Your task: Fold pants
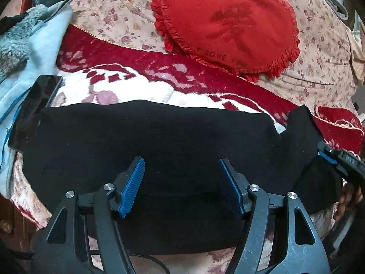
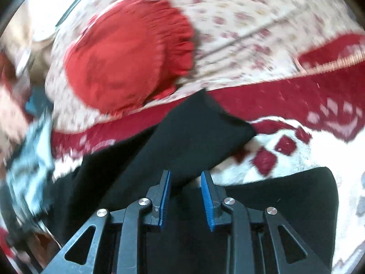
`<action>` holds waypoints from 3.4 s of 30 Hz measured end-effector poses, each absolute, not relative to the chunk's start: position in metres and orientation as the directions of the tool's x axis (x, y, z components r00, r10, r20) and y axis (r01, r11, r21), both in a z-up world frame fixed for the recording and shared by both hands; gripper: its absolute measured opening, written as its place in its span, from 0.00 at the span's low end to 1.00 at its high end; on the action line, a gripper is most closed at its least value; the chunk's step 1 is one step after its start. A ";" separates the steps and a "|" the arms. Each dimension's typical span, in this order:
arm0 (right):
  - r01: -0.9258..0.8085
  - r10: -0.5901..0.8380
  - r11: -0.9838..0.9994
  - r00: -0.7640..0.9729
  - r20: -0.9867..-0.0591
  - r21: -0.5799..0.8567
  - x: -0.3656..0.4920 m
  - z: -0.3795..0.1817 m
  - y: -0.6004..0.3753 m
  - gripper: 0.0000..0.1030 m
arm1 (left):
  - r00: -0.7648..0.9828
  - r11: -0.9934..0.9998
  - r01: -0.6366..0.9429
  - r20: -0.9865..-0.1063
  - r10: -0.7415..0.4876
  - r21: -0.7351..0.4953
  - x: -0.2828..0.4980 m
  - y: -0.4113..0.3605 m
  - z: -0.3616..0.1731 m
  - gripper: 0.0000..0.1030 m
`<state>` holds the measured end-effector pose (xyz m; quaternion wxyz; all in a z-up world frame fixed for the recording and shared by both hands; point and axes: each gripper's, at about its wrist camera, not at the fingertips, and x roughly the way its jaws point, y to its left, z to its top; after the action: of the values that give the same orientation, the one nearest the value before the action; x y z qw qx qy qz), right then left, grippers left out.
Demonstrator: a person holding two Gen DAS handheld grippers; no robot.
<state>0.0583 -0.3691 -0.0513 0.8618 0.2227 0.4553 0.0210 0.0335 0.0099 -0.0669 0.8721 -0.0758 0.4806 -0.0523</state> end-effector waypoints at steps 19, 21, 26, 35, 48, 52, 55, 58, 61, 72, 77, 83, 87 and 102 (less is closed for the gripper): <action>0.198 0.168 0.902 0.660 -0.732 0.384 -0.030 0.013 -0.401 0.04 | 0.525 0.974 0.020 -0.827 -0.201 -0.224 0.028 0.012 -0.061 0.65; 0.217 0.157 0.906 0.624 -0.766 0.363 -0.046 0.000 -0.404 0.04 | 0.522 0.976 0.027 -0.830 -0.196 -0.214 0.026 0.008 -0.062 0.65; 0.275 0.142 0.894 0.572 -0.808 0.352 -0.055 -0.032 -0.408 0.04 | 0.516 0.979 0.032 -0.836 -0.189 -0.202 0.018 0.006 -0.063 0.65; 0.283 0.083 0.929 0.468 -0.880 0.238 -0.059 -0.034 -0.409 0.13 | 0.528 0.976 0.001 -0.829 -0.185 -0.218 0.015 0.019 -0.058 0.65; 0.019 0.237 0.953 0.570 -0.787 0.301 -0.027 0.022 -0.342 0.18 | 0.554 0.981 -0.043 -0.822 -0.135 -0.190 0.019 0.039 -0.057 0.65; -0.120 0.370 0.924 0.520 -0.770 0.363 0.026 0.004 -0.274 0.19 | 0.562 0.983 -0.053 -0.819 -0.115 -0.174 0.022 0.042 -0.056 0.65; -0.181 0.425 0.904 0.482 -0.766 0.387 0.068 -0.011 -0.229 0.19 | 0.557 0.984 -0.067 -0.824 -0.099 -0.164 0.027 0.047 -0.058 0.65; -0.212 0.438 0.899 0.435 -0.787 0.383 0.100 -0.031 -0.193 0.19 | 0.559 0.984 -0.079 -0.825 -0.087 -0.158 0.032 0.052 -0.060 0.65; -0.250 0.412 0.908 0.389 -0.824 0.336 0.121 -0.051 -0.167 0.19 | 0.556 0.984 -0.086 -0.827 -0.082 -0.156 0.038 0.054 -0.062 0.65; -0.256 0.331 0.937 0.450 -0.829 0.236 0.138 -0.065 -0.161 0.09 | 0.549 0.991 -0.079 -0.834 -0.045 -0.106 0.055 0.047 -0.075 0.67; -0.201 0.343 0.939 0.464 -0.817 0.280 0.134 -0.050 -0.177 0.09 | 0.550 0.990 -0.082 -0.833 -0.053 -0.117 0.053 0.047 -0.073 0.67; -0.235 0.316 0.946 0.493 -0.811 0.225 0.104 -0.024 -0.185 0.09 | 0.555 0.989 -0.068 -0.829 -0.075 -0.135 0.043 0.041 -0.064 0.67; -0.259 0.331 0.938 0.473 -0.816 0.231 0.082 -0.022 -0.186 0.09 | 0.559 0.989 -0.051 -0.825 -0.085 -0.137 0.034 0.033 -0.059 0.67; -0.236 0.315 0.944 0.441 -0.840 0.230 0.029 -0.049 -0.215 0.09 | 0.552 0.992 -0.012 -0.828 -0.096 -0.123 0.015 0.013 -0.060 0.67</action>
<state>0.0295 -0.2154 -0.0492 0.8480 0.0394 0.5029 0.1627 0.0146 0.0126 -0.0605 0.8790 -0.0569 0.4728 -0.0237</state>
